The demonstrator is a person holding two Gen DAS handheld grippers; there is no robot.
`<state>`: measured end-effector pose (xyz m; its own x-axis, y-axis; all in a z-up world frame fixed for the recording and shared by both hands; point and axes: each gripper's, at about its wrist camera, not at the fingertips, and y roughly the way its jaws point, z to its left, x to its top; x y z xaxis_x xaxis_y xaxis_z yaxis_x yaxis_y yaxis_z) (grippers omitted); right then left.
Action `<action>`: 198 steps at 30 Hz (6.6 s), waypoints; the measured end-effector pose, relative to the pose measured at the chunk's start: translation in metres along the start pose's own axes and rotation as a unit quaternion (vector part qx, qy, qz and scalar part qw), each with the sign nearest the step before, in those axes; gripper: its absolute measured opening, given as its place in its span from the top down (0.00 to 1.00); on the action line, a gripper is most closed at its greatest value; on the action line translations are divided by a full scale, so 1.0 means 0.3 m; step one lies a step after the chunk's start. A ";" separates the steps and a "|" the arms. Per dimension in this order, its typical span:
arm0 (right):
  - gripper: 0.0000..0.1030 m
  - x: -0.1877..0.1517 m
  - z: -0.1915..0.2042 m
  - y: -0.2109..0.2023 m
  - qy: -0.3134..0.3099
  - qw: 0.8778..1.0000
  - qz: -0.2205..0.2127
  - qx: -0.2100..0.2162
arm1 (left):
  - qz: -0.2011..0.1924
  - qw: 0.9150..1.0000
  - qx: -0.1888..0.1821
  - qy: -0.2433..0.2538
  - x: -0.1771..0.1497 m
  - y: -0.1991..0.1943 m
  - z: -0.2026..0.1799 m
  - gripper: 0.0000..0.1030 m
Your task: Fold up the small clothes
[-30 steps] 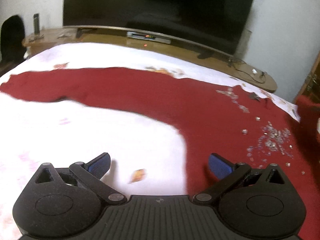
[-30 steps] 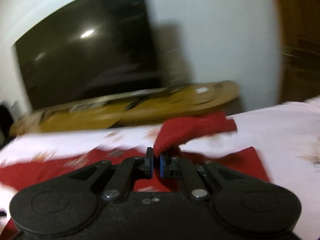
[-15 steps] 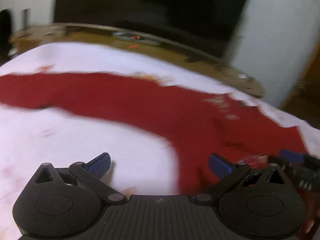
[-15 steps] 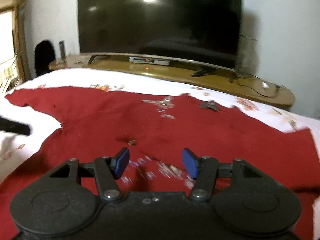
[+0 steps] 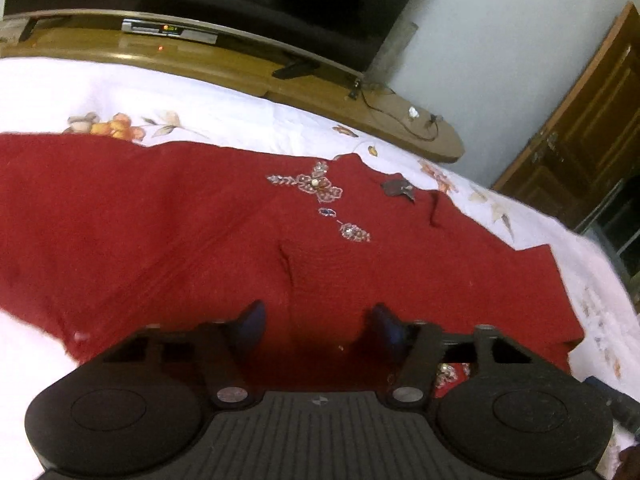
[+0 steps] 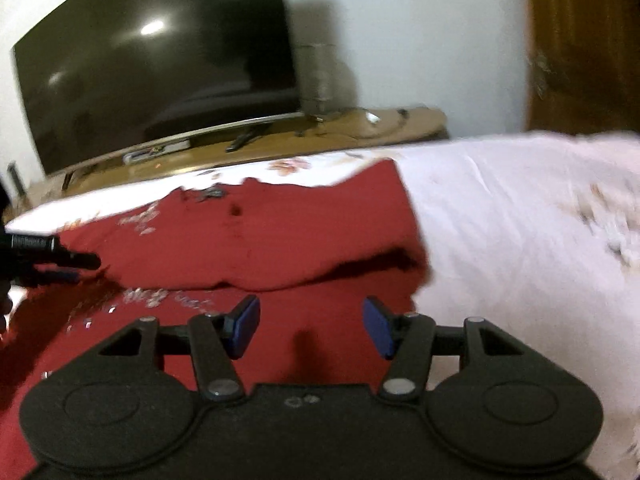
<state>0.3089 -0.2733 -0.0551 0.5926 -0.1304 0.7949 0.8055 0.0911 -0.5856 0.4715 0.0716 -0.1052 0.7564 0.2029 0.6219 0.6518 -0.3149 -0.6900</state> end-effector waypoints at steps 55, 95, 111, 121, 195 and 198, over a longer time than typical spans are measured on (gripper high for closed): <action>0.93 0.272 -0.326 0.459 0.141 0.983 0.072 0.096 | -0.068 0.988 0.107 0.083 0.013 -0.094 0.083 0.95; 0.54 0.048 -0.162 -0.068 0.151 0.988 0.005 0.036 | -0.208 0.898 0.169 -0.348 -0.091 -0.601 1.175 0.93; 0.54 0.047 -0.164 -0.072 0.162 0.986 -0.001 0.037 | -0.188 0.981 -0.033 -0.025 0.162 -0.370 0.164 0.96; 0.47 0.057 -0.236 -0.076 0.191 0.980 0.022 0.044 | -0.059 0.984 0.006 0.166 -0.031 0.015 -0.310 0.64; 0.94 0.165 -0.096 0.308 0.085 0.992 0.070 0.065 | -0.054 0.985 0.136 0.087 -0.121 -0.251 0.156 0.96; 0.89 0.150 -0.119 0.311 0.091 0.988 0.090 0.080 | -0.046 0.984 0.141 0.101 -0.118 -0.279 0.155 0.79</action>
<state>0.4107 -0.3059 -0.0797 0.7282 -0.2723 0.6289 0.6853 0.2831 -0.6710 0.3927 0.1340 -0.0867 0.6859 0.0211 0.7274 0.7277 -0.0279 -0.6854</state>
